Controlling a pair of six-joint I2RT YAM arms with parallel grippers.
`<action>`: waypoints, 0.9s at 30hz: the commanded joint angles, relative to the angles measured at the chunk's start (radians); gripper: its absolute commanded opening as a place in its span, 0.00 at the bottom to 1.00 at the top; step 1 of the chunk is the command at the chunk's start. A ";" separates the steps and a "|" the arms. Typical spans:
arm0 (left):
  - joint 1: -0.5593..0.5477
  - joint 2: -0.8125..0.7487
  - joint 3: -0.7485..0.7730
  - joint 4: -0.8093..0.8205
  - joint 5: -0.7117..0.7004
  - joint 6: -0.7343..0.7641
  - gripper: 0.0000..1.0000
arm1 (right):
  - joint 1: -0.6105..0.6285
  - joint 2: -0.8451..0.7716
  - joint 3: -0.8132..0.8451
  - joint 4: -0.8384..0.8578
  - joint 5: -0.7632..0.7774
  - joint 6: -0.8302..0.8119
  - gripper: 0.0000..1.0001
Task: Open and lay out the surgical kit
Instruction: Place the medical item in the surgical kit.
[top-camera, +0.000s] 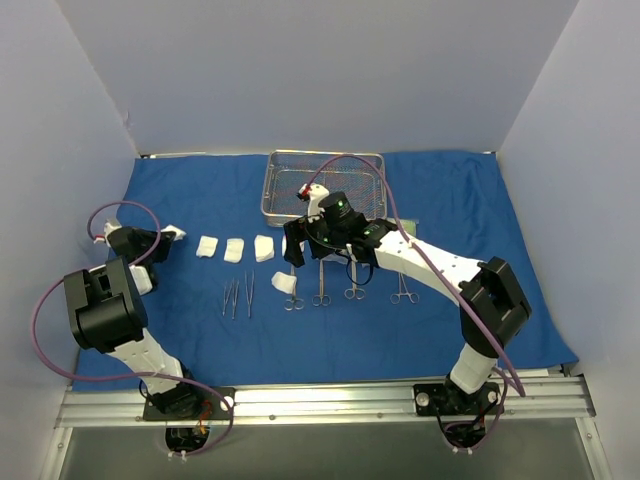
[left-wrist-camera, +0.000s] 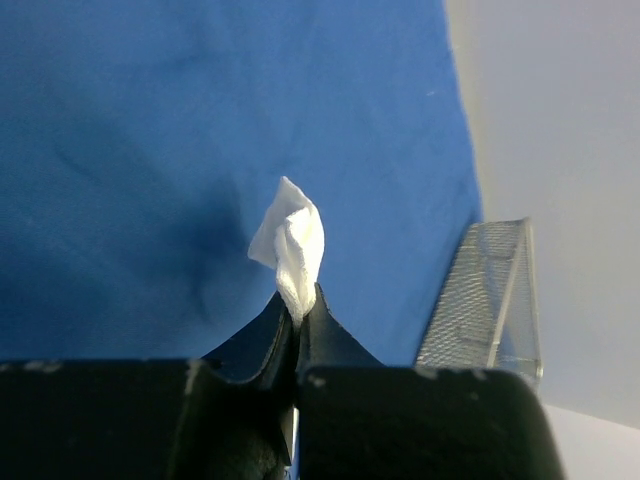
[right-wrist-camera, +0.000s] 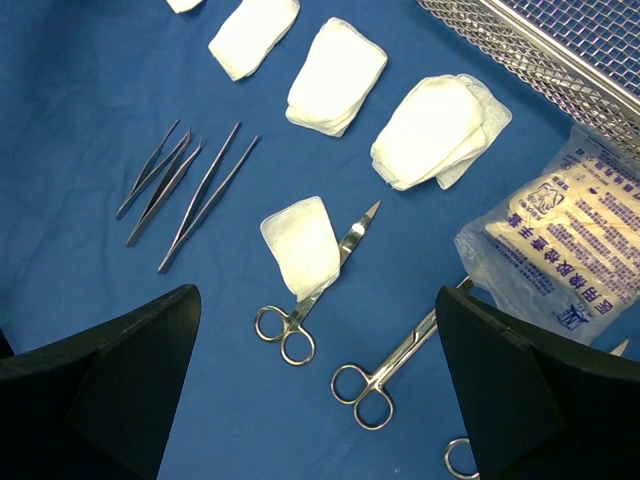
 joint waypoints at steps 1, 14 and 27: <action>-0.027 -0.042 0.018 -0.072 -0.082 0.071 0.02 | 0.008 0.022 0.044 0.004 -0.025 -0.011 1.00; -0.024 -0.076 -0.037 -0.239 -0.137 0.019 0.05 | 0.020 0.044 0.053 -0.018 0.009 -0.022 1.00; -0.024 -0.194 -0.028 -0.446 -0.242 0.045 0.77 | 0.098 0.120 0.110 -0.122 0.138 -0.028 0.98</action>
